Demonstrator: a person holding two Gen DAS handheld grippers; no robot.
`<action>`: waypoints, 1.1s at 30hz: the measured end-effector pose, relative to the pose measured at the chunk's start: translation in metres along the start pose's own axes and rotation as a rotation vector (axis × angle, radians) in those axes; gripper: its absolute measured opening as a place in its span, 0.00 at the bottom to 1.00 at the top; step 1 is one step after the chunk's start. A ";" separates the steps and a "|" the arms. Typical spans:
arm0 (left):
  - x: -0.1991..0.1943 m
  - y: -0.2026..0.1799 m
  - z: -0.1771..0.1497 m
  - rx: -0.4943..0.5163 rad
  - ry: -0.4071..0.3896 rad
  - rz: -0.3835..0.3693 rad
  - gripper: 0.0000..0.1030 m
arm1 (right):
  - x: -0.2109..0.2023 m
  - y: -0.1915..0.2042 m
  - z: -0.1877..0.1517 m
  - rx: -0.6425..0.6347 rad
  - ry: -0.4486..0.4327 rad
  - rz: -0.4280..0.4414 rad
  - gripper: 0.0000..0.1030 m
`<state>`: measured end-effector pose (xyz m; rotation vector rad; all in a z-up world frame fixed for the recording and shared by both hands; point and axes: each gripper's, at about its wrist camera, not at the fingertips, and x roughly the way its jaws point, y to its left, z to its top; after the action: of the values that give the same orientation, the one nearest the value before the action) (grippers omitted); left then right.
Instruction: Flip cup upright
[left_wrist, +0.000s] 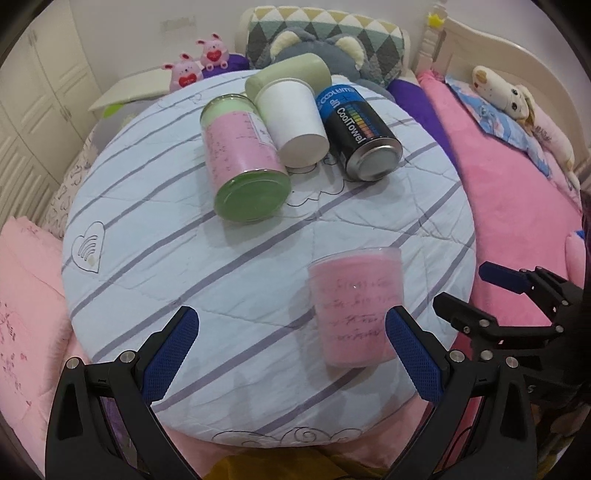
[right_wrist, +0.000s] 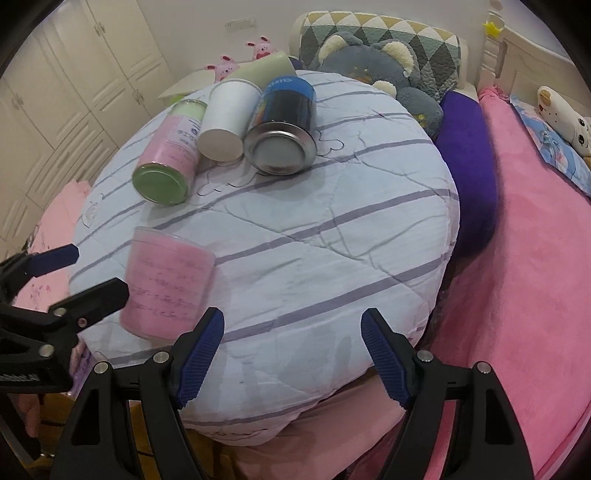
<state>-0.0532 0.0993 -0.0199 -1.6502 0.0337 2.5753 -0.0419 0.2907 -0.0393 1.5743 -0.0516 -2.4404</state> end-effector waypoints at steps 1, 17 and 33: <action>0.001 -0.002 0.002 -0.007 0.004 0.003 0.99 | 0.002 -0.002 0.000 -0.007 0.003 -0.005 0.76; 0.038 -0.020 0.025 -0.098 0.114 -0.086 0.99 | 0.026 -0.021 0.003 -0.057 0.026 0.051 0.76; 0.044 -0.028 0.027 -0.048 0.124 -0.059 0.67 | 0.026 -0.022 0.005 -0.056 0.021 0.062 0.76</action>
<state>-0.0934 0.1315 -0.0483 -1.7971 -0.0685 2.4471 -0.0604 0.3057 -0.0637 1.5507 -0.0269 -2.3574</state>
